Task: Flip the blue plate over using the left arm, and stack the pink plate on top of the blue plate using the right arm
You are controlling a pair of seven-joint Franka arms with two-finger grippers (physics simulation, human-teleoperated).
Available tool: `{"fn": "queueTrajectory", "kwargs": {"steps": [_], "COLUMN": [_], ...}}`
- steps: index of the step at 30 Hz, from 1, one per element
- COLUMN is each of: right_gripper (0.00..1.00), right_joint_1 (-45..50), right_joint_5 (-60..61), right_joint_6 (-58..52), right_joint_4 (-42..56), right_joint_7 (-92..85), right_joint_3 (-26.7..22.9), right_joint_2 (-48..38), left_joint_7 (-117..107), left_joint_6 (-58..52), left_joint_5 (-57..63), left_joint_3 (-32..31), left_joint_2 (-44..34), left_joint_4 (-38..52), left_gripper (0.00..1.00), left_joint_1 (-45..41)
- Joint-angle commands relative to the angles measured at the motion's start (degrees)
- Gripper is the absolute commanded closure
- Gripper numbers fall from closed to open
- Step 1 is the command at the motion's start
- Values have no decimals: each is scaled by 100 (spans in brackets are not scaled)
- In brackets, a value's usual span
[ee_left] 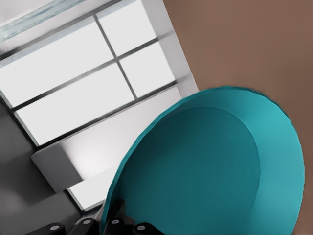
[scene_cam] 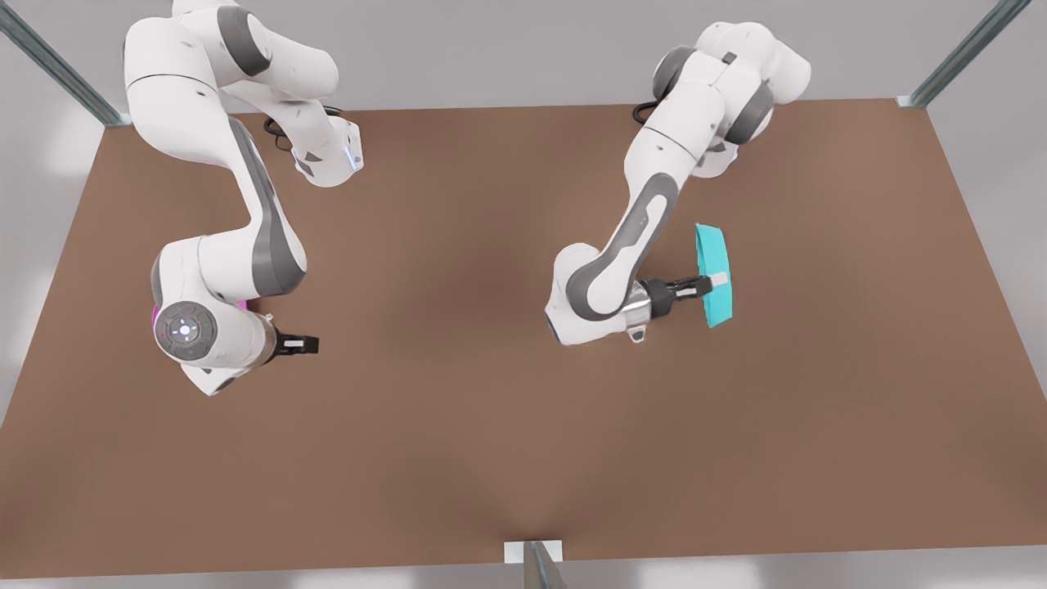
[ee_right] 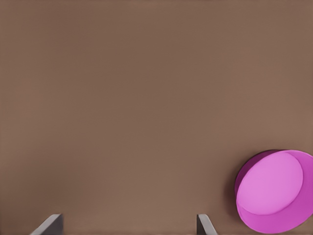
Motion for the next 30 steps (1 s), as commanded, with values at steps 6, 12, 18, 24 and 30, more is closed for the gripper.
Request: {"fn": "queueTrajectory", "kwargs": {"steps": [6,12,18,24,30], "right_gripper": [0,0,0,0,0], "right_joint_1": [-9,-9,-9,-18,-9], "right_joint_5": [-44,-62,-62,-105,-105], "right_joint_6": [9,44,53,53,62], "right_joint_4": [0,0,0,0,0], "right_joint_7": [-40,-49,-75,-75,-75], "right_joint_3": [0,0,0,-9,-9], "right_joint_2": [39,47,47,83,83], "left_joint_7": [-938,-1361,-1378,-1606,-1668], "left_joint_6": [246,360,272,219,219], "left_joint_5": [381,557,970,1005,970], "left_joint_3": [2,2,10,10,2], "left_joint_2": [486,837,1171,1584,1734], "left_joint_4": [18,53,193,465,483], "left_gripper": [79,79,79,79,79], "left_joint_1": [-835,-1626,-2118,-2399,-2549]}}
